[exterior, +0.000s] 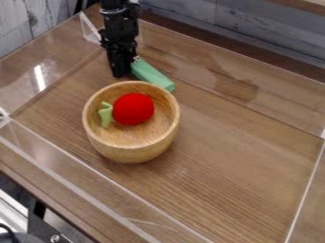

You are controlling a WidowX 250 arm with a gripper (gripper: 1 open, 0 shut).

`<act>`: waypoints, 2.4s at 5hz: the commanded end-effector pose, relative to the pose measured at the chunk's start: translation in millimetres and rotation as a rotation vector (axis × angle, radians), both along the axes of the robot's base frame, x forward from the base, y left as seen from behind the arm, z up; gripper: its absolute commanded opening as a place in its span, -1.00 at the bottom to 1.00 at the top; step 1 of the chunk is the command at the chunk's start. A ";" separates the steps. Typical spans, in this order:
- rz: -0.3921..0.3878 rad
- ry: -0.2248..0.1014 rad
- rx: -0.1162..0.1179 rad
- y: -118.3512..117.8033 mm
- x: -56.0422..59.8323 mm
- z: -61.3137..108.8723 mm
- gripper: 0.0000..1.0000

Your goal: Put the green block in the brown bowl

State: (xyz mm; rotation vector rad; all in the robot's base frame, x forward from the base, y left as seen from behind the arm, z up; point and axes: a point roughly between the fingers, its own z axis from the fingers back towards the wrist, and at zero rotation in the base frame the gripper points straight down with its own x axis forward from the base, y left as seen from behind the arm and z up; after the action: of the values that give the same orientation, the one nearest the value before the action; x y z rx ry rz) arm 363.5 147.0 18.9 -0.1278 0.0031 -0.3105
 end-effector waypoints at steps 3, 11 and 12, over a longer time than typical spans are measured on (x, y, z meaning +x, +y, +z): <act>-0.035 -0.036 -0.001 -11.4 5.2 17.4 -1.00; -0.030 0.014 -0.029 -3.2 -18.6 23.2 -1.00; -0.028 0.020 -0.034 -2.3 -21.4 23.1 -1.00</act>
State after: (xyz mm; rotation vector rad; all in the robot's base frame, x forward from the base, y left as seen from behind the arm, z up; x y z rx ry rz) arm 338.0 139.5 19.5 -0.1985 0.0708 -0.3419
